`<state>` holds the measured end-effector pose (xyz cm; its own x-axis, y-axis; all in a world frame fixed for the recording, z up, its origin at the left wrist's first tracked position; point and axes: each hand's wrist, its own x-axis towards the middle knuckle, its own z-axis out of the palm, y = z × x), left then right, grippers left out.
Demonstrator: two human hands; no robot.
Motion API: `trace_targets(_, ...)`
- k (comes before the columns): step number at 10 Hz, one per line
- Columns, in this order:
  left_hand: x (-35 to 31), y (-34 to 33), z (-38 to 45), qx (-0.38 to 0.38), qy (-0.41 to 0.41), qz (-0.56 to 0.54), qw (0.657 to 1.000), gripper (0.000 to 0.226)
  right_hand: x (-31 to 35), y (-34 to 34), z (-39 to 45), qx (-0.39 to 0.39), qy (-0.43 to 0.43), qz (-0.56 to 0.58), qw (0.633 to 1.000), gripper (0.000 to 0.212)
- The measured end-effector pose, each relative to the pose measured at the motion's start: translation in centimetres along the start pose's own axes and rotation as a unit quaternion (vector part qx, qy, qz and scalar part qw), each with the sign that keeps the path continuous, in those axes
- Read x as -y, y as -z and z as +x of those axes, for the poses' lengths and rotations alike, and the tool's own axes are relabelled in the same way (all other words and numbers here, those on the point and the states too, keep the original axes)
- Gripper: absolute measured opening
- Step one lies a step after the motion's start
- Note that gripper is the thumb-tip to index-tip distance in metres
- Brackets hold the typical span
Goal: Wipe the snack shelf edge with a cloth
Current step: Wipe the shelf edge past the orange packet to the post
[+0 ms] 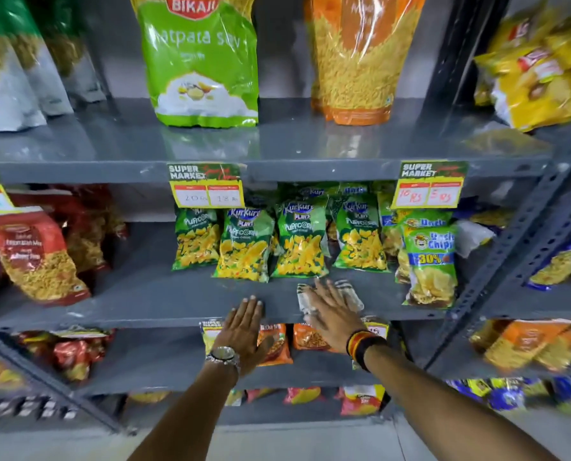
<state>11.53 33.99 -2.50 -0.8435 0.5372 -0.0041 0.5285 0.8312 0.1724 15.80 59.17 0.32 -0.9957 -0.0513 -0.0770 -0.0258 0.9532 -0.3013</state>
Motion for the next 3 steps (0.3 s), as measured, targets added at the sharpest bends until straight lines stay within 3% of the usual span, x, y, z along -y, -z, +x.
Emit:
trace_targets(1, -0.4, -1.1, 0.2, 0.015, 0.003, 0.01, 1.0, 0.089, 0.4, -1.0, 0.0, 0.006, -0.033, -0.032, 0.999, 0.068)
trace_targets(2, -0.1, -0.8, 0.2, 0.041, 0.01, 0.019, 0.999, 0.092, 0.8, 0.1, 1.4, 0.059, -0.062, -0.033, 0.996, 0.071)
trace_targets(3, -1.9, 3.8, 0.5, 0.01, -0.022, -0.005, 1.0, 0.099, 1.9, 2.1, 1.1, 0.055, -0.052, -0.014, 0.997, 0.072)
